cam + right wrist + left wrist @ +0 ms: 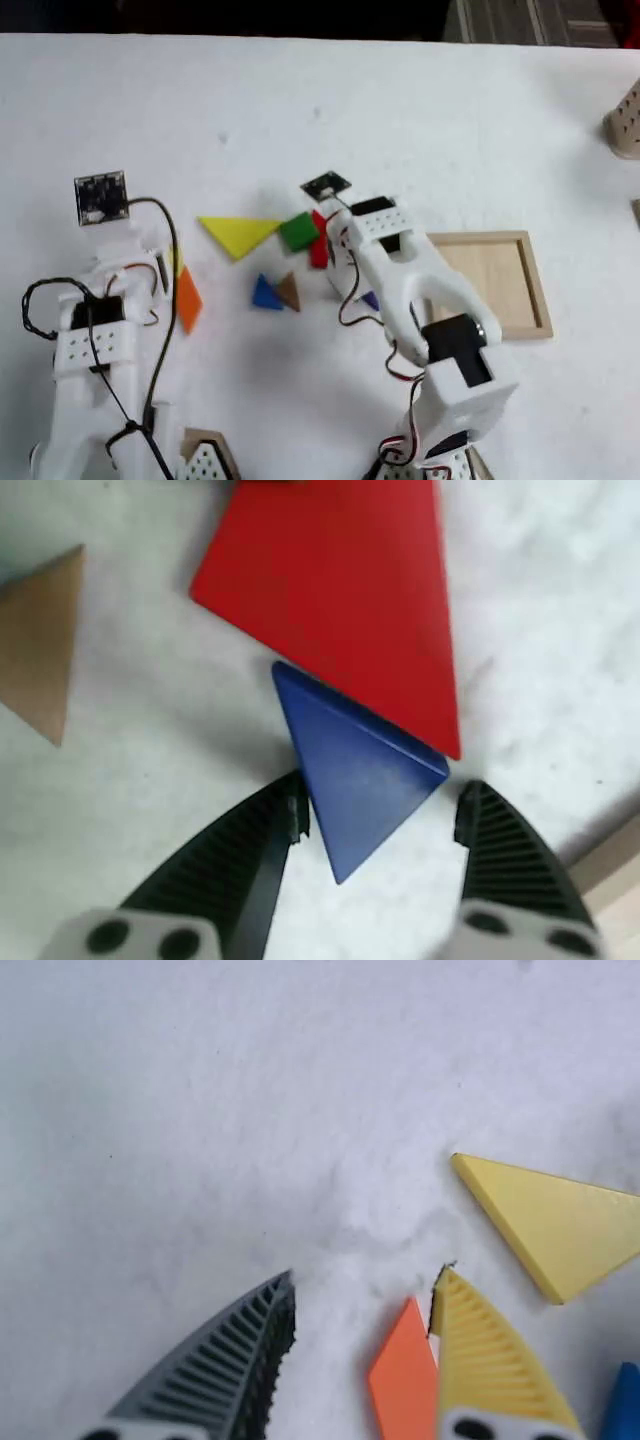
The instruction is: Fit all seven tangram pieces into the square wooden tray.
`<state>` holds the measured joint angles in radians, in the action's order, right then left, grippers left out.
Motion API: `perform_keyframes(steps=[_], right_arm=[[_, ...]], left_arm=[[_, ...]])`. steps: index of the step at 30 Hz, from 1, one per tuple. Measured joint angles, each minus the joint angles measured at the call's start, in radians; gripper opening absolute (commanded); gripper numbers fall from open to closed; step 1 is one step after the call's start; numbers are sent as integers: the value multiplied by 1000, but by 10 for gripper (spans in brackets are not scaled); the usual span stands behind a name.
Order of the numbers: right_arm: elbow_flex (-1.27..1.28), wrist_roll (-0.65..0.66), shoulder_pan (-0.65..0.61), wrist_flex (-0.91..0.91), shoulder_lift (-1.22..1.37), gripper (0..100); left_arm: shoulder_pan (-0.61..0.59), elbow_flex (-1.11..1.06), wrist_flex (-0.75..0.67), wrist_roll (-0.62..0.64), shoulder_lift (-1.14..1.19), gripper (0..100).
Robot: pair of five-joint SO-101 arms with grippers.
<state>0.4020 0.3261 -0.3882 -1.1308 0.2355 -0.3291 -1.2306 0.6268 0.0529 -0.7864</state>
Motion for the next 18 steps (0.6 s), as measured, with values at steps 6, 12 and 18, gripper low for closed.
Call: perform_keyframes(steps=[6, 12, 18], right_arm=[[-46, 11, 0, -9, 23, 247], [-78, 17, -5, -23, 26, 243], [-81, 17, -3, -2, 40, 134]], left_arm=[[0, 0, 0, 0, 0, 248], [0, 0, 0, 0, 0, 248], [0, 0, 0, 0, 0, 248]])
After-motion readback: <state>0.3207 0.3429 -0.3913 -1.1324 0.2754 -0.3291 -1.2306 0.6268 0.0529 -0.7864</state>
